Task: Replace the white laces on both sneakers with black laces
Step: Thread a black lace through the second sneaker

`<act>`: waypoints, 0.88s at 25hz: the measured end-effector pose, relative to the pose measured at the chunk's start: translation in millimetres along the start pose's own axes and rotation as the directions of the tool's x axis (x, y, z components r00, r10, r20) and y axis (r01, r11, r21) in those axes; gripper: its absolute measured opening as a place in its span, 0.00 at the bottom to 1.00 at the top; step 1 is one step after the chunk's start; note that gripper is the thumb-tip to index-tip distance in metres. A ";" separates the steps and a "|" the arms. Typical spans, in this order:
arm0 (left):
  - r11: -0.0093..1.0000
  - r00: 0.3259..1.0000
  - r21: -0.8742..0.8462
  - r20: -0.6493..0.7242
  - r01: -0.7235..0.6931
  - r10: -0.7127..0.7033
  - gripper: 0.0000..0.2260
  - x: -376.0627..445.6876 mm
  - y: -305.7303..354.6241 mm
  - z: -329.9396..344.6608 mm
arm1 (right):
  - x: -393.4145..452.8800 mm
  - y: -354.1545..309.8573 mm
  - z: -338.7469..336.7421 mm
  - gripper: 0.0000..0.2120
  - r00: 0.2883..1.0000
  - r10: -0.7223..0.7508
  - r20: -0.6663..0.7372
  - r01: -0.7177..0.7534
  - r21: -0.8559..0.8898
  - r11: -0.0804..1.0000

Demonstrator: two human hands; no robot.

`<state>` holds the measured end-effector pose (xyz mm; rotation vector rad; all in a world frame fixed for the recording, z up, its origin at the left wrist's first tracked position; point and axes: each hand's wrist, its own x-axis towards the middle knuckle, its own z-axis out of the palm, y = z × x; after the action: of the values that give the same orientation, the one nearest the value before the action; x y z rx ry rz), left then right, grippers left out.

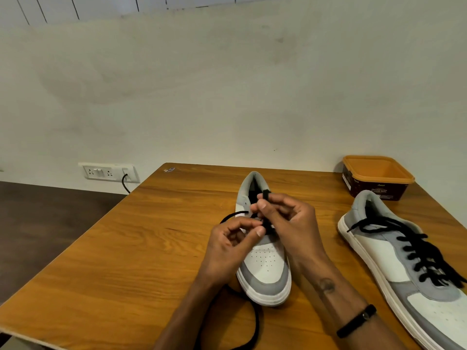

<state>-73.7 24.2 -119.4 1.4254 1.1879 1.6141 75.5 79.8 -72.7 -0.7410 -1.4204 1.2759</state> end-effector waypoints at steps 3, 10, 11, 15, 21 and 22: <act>0.982 0.997 0.175 0.002 -0.074 0.075 0.04 -3.2 1.5 3.0 | 6.5 -1.4 -6.4 0.09 0.991 0.097 -0.091 -0.076 0.214 0.974; 0.958 0.989 0.250 0.077 -0.138 0.122 0.03 -7.1 7.1 8.1 | 22.5 3.2 -27.2 0.10 0.906 0.332 -0.261 -0.125 0.585 0.802; 0.953 0.988 0.264 0.092 -0.147 0.127 0.03 -7.8 7.9 9.0 | 24.9 4.3 -32.6 0.11 0.893 0.363 -0.268 -0.124 0.627 0.769; 0.948 0.978 0.263 0.153 -0.178 0.141 0.04 -10.0 8.7 10.6 | 33.5 11.3 -53.6 0.15 0.841 0.429 -0.329 -0.091 0.695 0.713; 0.856 0.871 0.483 -0.323 -0.185 0.370 0.10 -9.3 6.9 11.8 | 22.8 8.2 -34.3 0.08 0.932 0.036 -0.361 0.003 0.105 0.994; 0.802 0.830 0.574 -0.357 -0.167 0.428 0.10 -8.2 1.3 11.5 | 17.6 6.8 -28.0 0.09 0.950 -0.056 -0.308 0.051 -0.025 0.998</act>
<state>-60.8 18.5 -121.4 1.6738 1.8745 2.0506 96.0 106.4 -77.1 -0.8673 -1.1887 1.0540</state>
